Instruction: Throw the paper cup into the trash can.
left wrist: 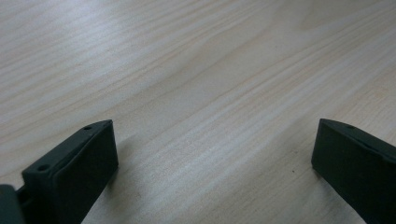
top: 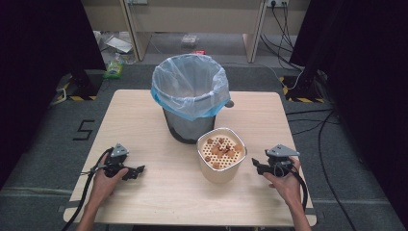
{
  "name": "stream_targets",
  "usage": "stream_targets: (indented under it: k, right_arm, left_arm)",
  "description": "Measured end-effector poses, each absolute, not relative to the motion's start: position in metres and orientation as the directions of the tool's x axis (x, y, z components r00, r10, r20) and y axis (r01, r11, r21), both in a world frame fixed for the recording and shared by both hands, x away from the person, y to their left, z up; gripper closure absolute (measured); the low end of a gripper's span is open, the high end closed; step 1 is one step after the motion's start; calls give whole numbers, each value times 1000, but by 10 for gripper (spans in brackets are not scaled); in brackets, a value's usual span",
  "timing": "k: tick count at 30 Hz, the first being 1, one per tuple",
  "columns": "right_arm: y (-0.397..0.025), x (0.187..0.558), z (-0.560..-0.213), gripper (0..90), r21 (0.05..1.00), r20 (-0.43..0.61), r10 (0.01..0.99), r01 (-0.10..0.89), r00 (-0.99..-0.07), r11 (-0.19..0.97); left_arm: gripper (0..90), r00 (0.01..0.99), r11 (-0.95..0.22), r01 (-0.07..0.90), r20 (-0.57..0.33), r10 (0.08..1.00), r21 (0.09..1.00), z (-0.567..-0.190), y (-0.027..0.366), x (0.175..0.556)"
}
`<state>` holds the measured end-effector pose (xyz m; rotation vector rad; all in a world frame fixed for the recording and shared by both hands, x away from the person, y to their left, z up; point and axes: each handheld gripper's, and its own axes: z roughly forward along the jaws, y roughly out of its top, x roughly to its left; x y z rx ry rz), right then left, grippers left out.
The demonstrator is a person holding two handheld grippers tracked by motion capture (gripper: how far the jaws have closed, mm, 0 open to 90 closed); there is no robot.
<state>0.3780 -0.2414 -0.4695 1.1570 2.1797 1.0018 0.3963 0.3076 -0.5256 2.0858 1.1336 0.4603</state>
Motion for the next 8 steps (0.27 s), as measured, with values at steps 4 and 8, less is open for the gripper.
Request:
stream_targets:
  k: [4, 8]
  right_arm:
    - [-243, 376, -484, 359, 755, -60, 842, 528, -536, 390]
    - [-242, 375, -496, 344, 727, -41, 844, 563, -536, 393]
  left_arm:
    - [0, 552, -365, 581, -23, 833, 727, -526, 308, 396]
    - [0, 552, -365, 581, -23, 833, 727, -526, 308, 396]
